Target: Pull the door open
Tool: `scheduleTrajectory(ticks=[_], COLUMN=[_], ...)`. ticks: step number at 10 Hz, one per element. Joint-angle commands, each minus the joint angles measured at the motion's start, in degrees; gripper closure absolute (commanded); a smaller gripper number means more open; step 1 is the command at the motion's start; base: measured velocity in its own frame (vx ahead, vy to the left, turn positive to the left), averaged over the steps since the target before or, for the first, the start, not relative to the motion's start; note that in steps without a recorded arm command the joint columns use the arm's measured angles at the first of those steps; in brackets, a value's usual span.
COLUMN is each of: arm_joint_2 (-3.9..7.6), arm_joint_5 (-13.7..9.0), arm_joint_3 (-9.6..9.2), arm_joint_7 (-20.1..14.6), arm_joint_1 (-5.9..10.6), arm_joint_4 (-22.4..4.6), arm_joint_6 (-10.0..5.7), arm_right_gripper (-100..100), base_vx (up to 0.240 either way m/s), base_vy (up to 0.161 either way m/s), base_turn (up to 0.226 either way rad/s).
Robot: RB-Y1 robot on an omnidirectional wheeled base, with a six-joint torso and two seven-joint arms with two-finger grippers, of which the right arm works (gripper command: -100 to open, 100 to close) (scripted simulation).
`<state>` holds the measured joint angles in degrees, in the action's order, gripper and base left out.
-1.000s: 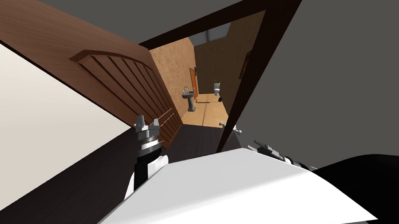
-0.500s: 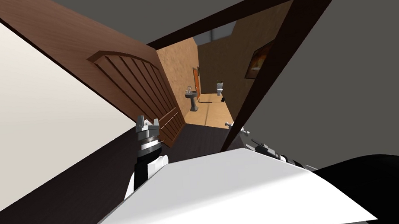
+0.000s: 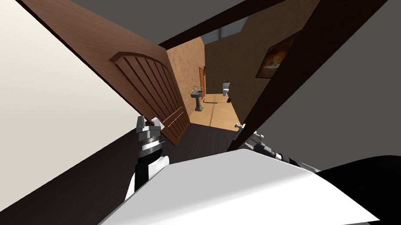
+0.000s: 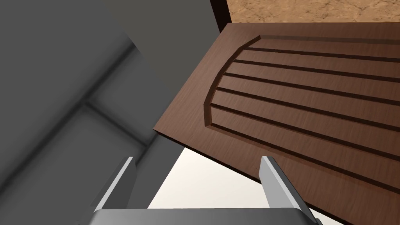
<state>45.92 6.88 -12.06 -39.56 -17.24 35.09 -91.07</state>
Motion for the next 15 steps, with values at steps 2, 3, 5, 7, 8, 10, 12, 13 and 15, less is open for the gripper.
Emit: scheduleTrajectory(ticks=[2,3,5,7,8,10,12,13,15], arm_joint_2=[-1.49,-1.93,-2.18,-2.04,-1.86,-1.40,-0.72,-0.43,0.17], arm_joint_5=[0.16,0.23,0.30,0.35,0.36,0.37,0.37,0.36,0.35], arm_joint_3=[0.94,1.44,2.09,2.68,2.88,3.27,3.64,3.76,3.99], arm_joint_7=[-0.84,-1.25,-1.73,-2.12,-2.23,-2.43,-2.59,-2.63,-2.70], arm_joint_1=[2.51,3.57,4.59,5.13,5.15,5.10,4.78,4.59,4.20], arm_joint_4=[-2.36,-3.78,-5.64,-7.35,-7.92,-9.05,-10.15,-10.50,-11.19], arm_joint_6=[1.25,0.80,-0.55,-2.41,-3.18,-4.76,-6.33,-6.81,-7.71], arm_right_gripper=[-100,-100,-100,-100,-100,-100,-100,-100,-100], base_vx=[0.014,-0.015,-0.055,-0.111,-0.110,-0.140,-0.131,-0.140,-0.114], base_vy=[0.156,0.117,0.016,-0.091,-0.136,-0.140,-0.177,-0.162,-0.156], base_turn=[0.231,0.265,0.115,0.092,-0.005,-0.002,-0.027,-0.038,-0.048])
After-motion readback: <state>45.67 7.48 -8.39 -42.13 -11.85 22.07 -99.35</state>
